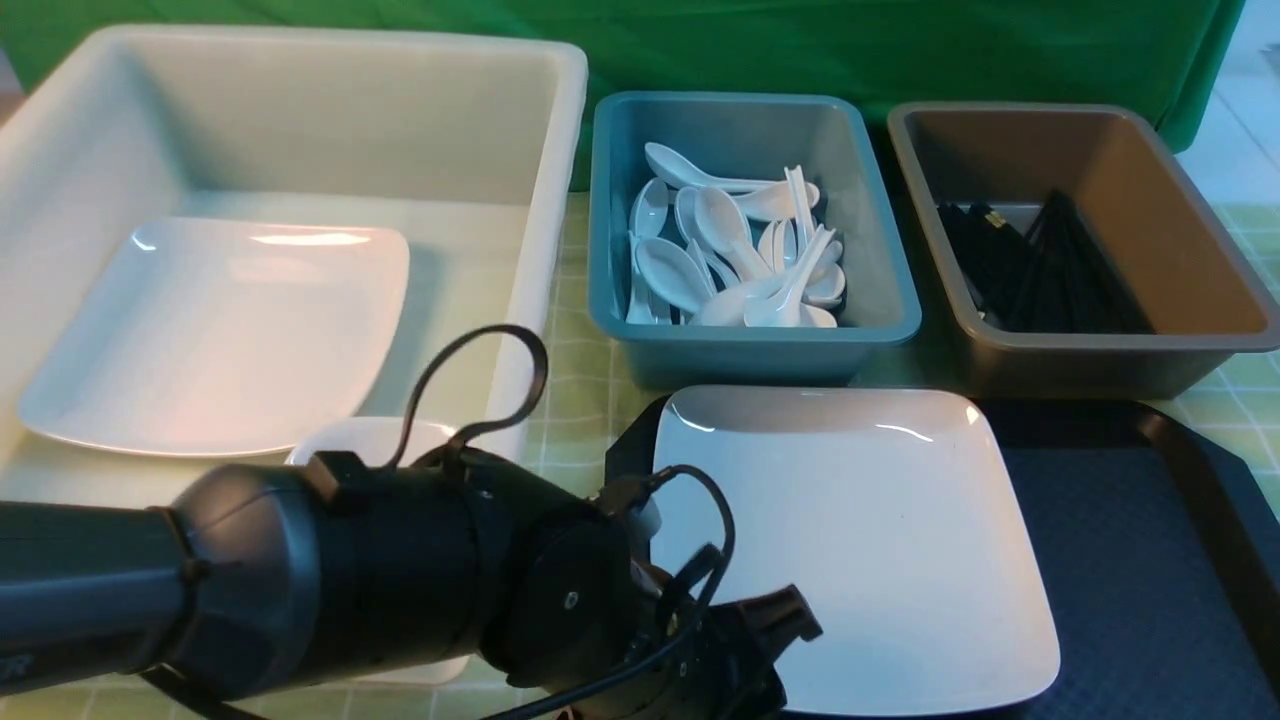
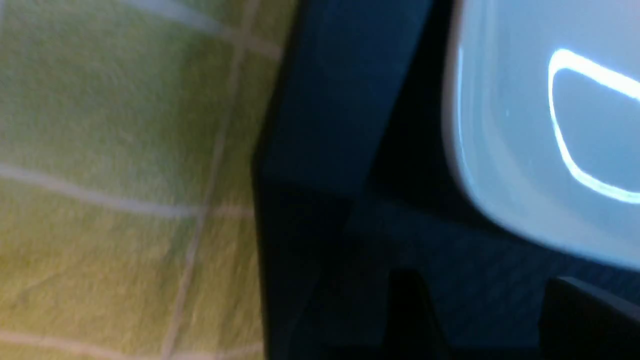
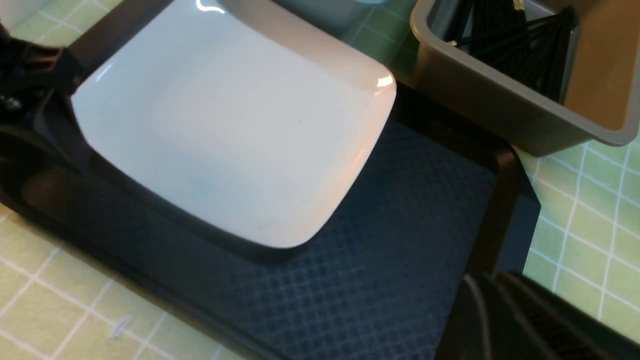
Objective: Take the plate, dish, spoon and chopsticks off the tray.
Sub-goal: Use the left arm to grab a plate from the dinner plate
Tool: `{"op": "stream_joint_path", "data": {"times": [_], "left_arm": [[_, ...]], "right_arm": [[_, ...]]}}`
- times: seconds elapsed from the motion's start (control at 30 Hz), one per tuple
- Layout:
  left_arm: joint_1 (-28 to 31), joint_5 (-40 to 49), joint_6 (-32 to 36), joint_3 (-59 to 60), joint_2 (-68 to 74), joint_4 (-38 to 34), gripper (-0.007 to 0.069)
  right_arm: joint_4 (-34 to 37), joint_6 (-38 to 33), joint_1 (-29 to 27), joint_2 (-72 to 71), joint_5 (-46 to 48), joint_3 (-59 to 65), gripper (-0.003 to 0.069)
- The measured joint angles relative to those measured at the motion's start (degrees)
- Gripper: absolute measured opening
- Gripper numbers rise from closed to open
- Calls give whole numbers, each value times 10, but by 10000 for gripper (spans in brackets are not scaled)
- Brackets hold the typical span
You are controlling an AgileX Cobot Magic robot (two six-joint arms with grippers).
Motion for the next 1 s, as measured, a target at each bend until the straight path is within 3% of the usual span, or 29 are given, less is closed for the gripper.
{"op": "stream_joint_path", "data": {"times": [0.27, 0.47, 0.73, 1.0], "left_arm": [[-4, -14, -94, -5, 23, 20, 214], [-6, -15, -160, -34, 40, 37, 206], [-6, -19, -295, -48, 55, 66, 337], [-6, -60, -334, -51, 83, 69, 402]], "right_arm": [[0, -14, 0, 0, -12, 1, 15], [-1, -26, 0, 0, -21, 1, 19], [0, -29, 0, -1, -22, 1, 28], [8, -29, 1, -1, -26, 1, 29]]}}
